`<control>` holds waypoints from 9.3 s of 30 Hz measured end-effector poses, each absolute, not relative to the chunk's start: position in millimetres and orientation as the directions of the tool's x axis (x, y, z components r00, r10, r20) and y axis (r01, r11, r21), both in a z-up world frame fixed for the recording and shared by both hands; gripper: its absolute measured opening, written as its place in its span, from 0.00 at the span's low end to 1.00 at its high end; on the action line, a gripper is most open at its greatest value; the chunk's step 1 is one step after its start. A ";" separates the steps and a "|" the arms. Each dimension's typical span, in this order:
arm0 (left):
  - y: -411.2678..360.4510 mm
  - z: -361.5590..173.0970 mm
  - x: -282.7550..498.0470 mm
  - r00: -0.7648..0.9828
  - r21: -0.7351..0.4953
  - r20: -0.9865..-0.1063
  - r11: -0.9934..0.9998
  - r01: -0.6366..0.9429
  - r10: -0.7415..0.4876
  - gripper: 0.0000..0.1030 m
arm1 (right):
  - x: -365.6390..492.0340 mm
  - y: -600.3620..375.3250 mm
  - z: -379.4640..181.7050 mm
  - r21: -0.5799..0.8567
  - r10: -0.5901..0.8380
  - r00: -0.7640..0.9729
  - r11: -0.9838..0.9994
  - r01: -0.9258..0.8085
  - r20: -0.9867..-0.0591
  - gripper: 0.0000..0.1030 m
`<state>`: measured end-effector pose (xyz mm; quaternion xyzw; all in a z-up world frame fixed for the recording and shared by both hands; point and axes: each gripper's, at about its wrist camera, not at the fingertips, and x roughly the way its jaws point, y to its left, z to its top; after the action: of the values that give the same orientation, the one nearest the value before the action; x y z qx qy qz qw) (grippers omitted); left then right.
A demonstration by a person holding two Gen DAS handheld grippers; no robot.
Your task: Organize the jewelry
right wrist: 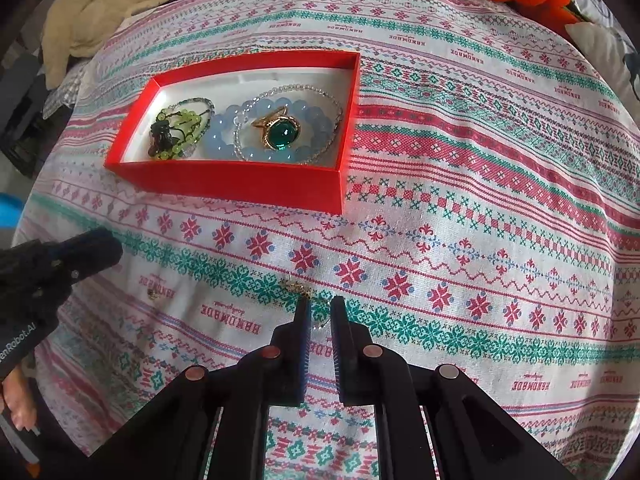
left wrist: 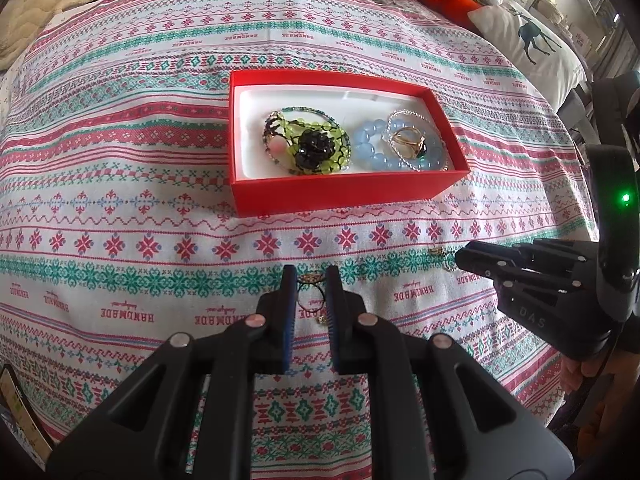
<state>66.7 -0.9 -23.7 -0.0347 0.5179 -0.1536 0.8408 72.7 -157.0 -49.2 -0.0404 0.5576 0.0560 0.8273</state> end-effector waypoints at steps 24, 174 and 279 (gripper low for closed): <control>-2.2 -29.0 69.6 0.406 -0.214 -0.867 0.952 0.220 -0.289 0.15 | 71.3 -131.2 -63.0 -0.100 -0.010 0.353 0.966 -0.238 -0.936 0.15; -27.7 -41.1 58.3 0.363 -0.148 -0.905 0.965 0.218 -0.221 0.08 | 73.3 -182.4 -15.9 0.034 0.047 0.433 0.999 -0.036 -0.900 0.67; 27.7 1.5 19.6 0.573 0.001 -0.819 1.000 0.028 -0.015 0.99 | -1.2 -155.7 8.2 -0.057 -0.054 0.619 0.998 0.015 -0.784 0.99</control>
<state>19.6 27.7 1.5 0.0069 0.4616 -0.0123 0.8870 -1.2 -155.7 8.2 -0.0225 0.4363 -0.0192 0.8993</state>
